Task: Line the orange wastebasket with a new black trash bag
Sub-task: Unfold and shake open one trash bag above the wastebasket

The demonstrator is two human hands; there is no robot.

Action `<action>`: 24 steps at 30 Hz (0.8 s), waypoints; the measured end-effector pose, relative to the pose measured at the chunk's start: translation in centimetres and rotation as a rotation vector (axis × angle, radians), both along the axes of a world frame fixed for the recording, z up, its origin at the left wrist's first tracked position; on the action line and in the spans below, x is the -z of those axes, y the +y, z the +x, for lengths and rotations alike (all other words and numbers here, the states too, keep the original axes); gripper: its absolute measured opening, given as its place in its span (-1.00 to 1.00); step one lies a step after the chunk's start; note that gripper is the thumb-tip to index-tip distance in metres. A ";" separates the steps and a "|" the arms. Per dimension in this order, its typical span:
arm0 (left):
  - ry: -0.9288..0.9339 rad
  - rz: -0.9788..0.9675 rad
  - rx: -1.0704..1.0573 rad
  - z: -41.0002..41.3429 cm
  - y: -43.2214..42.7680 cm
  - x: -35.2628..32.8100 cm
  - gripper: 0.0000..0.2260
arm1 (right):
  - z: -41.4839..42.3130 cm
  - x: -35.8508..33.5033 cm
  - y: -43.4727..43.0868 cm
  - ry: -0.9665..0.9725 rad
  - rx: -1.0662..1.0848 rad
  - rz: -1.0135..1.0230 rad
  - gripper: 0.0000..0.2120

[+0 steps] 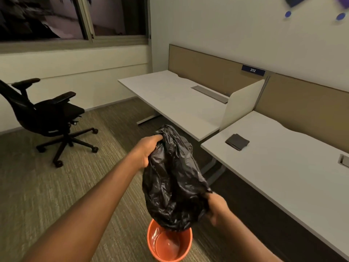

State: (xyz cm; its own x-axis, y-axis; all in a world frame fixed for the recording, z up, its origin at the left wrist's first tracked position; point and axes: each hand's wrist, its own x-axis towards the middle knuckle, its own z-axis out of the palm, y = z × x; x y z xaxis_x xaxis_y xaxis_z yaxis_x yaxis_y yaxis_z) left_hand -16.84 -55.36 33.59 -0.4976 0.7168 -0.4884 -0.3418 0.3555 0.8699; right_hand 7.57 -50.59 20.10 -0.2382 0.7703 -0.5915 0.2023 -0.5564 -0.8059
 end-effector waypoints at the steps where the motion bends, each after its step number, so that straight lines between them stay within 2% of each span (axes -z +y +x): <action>1: 0.107 -0.063 0.052 -0.5 -0.1 -0.3 -0.77 | -0.1 -0.8 0.9 0.077 0.094 -0.061 -0.79; 4: 0.546 -0.232 0.142 -2.1 -0.4 -1.9 -0.72 | -0.8 -5.5 4.1 0.112 0.147 -0.110 -0.83; 6: 0.654 -0.274 0.220 -2.7 -0.4 -4.1 -0.67 | -1.7 -10.1 6.1 0.155 0.064 -0.090 -0.80; 8: 0.688 -0.167 0.217 -2.8 -0.3 -7.1 -0.80 | -2.9 -15.4 7.5 0.239 -0.038 -0.025 -0.76; 10: 0.768 0.082 0.004 -2.4 -0.4 -10.8 -0.87 | -3.9 -21.2 8.1 0.419 -0.035 0.114 -0.70; 12: 0.915 0.443 -0.325 -1.1 -1.6 -13.9 -0.78 | -3.9 -25.8 7.6 0.676 0.071 0.442 -0.75; 13: 0.988 0.649 -0.451 0.0 -2.5 -14.6 -0.75 | -3.5 -27.1 6.7 0.717 0.131 0.717 -0.79; 14: 1.060 0.798 -0.518 1.0 -3.4 -14.4 -0.74 | -3.0 -27.6 5.6 0.678 0.178 1.022 -0.82; 15: 1.115 0.856 -0.520 1.8 -4.0 -13.1 -0.76 | -2.8 -26.8 4.6 0.599 0.176 1.258 -0.84; 16: 1.134 0.837 -0.467 2.6 -4.3 -11.0 -0.79 | -2.7 -24.6 3.7 0.461 0.146 1.363 -0.82; 17: 1.113 0.730 -0.365 2.9 -4.2 -8.4 -0.83 | -2.8 -21.5 3.1 0.248 0.088 1.352 -0.75; 18: 1.048 0.556 -0.213 3.0 -4.1 -5.3 -0.90 | -2.9 -18.3 2.6 0.032 -0.027 1.254 -0.71; 21: 0.983 -0.147 0.344 2.3 -4.5 5.1 -0.73 | -1.9 -7.7 3.2 -0.571 -0.530 0.760 -0.82; 23: 0.861 -0.417 0.506 1.7 -5.3 9.3 -0.76 | -1.1 -4.2 4.7 -0.865 -0.795 0.649 -0.82; 24: 0.824 -0.462 0.518 1.5 -5.5 10.0 -0.78 | -1.0 -3.7 5.7 -0.898 -0.853 0.631 -0.84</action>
State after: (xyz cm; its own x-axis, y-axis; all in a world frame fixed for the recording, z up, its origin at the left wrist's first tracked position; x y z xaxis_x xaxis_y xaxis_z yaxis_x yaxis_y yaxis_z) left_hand -15.38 -60.88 23.55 -0.4858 0.7668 -0.4195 0.5745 0.6418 0.5080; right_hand 6.60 -44.85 23.81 -0.4925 0.7720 -0.4018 0.8683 0.4049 -0.2864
